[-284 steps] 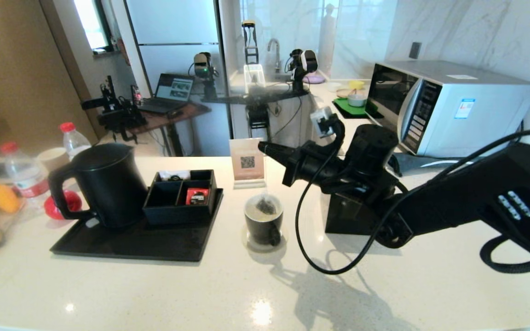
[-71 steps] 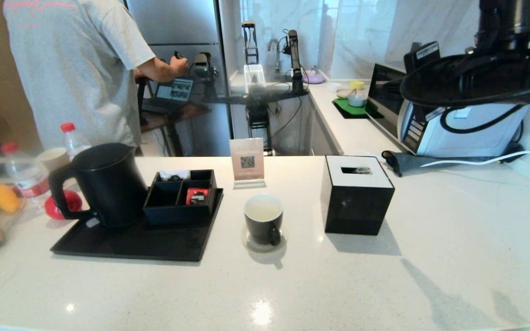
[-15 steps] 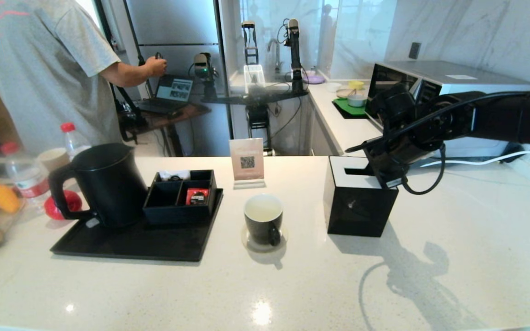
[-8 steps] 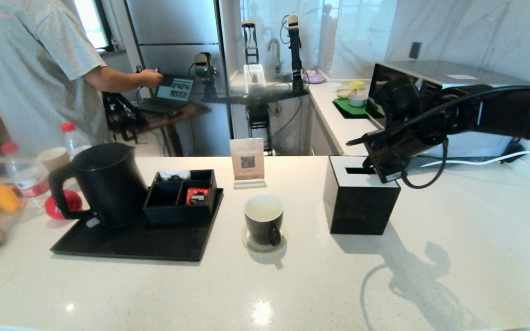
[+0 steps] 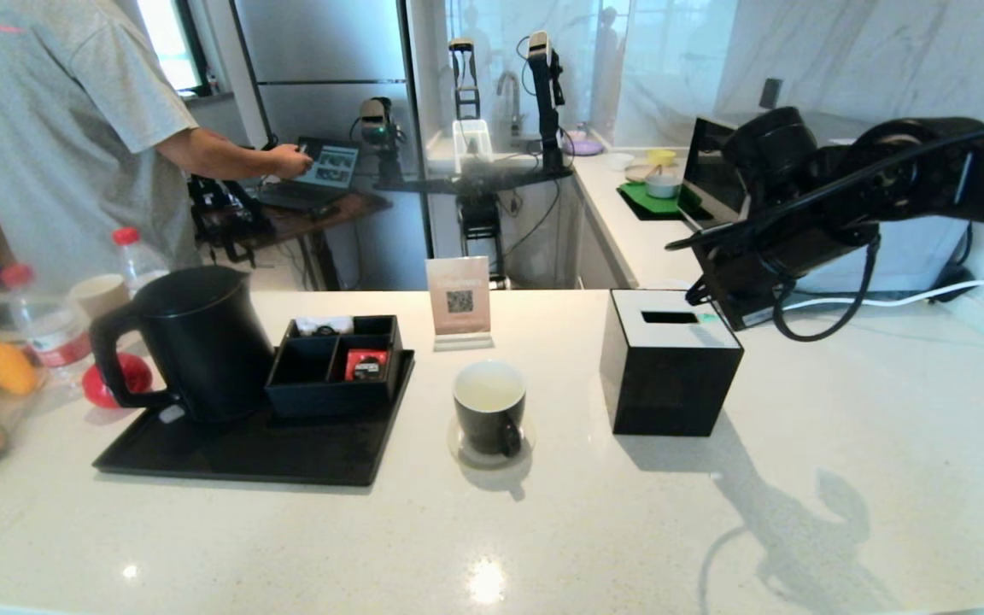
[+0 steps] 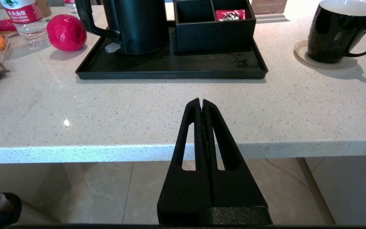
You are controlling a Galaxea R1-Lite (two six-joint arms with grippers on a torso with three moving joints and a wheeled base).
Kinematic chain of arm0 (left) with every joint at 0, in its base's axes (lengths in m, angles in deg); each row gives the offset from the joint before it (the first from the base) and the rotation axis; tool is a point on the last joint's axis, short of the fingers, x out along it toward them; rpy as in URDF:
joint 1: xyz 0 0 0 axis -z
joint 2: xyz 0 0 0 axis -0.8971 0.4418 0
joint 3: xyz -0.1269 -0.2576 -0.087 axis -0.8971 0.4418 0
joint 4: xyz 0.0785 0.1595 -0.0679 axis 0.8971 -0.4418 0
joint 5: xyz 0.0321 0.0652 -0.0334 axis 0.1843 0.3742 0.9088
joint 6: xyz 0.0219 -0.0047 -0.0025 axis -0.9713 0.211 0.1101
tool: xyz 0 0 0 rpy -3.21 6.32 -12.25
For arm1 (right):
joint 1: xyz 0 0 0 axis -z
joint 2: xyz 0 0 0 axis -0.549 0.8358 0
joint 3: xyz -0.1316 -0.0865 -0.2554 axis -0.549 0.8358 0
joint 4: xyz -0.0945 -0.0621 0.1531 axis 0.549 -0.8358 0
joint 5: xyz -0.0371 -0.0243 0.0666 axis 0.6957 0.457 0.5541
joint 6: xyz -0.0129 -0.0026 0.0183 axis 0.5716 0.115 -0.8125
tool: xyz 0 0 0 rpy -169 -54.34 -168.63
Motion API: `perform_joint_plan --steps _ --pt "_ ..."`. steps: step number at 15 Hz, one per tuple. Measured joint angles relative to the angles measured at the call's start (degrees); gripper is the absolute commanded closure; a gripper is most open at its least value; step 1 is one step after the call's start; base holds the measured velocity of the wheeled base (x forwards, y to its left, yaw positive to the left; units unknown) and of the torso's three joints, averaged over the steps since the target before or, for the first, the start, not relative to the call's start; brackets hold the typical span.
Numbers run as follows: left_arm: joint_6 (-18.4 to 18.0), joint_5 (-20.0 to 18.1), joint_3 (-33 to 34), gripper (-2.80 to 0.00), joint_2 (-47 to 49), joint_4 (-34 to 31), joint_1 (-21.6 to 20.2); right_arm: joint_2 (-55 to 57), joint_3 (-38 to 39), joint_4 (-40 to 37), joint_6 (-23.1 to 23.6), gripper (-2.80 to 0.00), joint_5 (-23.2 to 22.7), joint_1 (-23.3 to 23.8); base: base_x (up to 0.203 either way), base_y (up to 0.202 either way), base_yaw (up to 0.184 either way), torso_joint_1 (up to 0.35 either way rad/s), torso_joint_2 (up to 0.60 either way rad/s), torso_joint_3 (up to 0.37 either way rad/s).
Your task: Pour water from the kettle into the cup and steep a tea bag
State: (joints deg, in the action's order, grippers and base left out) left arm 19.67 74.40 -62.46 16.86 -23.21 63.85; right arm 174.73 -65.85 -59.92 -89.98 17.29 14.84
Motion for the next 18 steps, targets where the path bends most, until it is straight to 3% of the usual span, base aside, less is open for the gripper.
perform_joint_plan --steps 2,4,6,9,11,14,16,18 --pt "-0.04 0.02 0.00 0.00 0.00 0.00 0.00 -2.54 0.17 -2.82 2.28 0.00 -0.72 -0.06 0.000 0.000 0.000 0.000 0.00 0.000" --pt "-0.05 0.02 0.00 0.00 0.00 -0.01 0.00 -6.30 1.12 -4.30 8.31 0.00 -0.67 -0.06 0.000 0.000 0.000 0.000 0.00 0.000" --pt "-0.01 0.04 0.00 0.00 0.00 -0.01 0.00 -11.95 4.81 -4.36 18.84 0.00 0.03 -0.06 0.000 0.000 0.000 0.000 0.00 0.000" --pt "0.01 0.05 0.00 0.00 0.00 -0.01 0.03 -24.41 18.54 1.19 40.12 0.00 2.31 0.03 0.000 0.000 0.000 0.000 0.00 0.000" --pt "-0.01 0.02 0.00 0.00 0.00 -0.01 0.00 -33.04 32.21 12.32 55.21 0.00 3.03 0.08 0.000 0.000 0.000 0.000 0.00 0.000" --pt "0.01 0.05 0.00 0.00 0.00 -0.01 0.00 -43.46 53.11 38.78 75.46 0.00 4.21 0.21 0.000 0.000 0.000 0.000 0.00 0.000" --pt "0.00 0.05 0.00 0.00 0.00 -0.01 0.00 -49.22 63.60 56.27 85.62 0.00 7.95 0.63 0.000 0.000 0.000 0.000 0.00 0.000" --pt "-0.01 0.05 0.00 0.00 0.00 -0.01 0.04 -54.14 70.22 68.45 92.57 0.00 13.93 0.16 0.000 0.000 0.000 0.000 0.00 0.000"
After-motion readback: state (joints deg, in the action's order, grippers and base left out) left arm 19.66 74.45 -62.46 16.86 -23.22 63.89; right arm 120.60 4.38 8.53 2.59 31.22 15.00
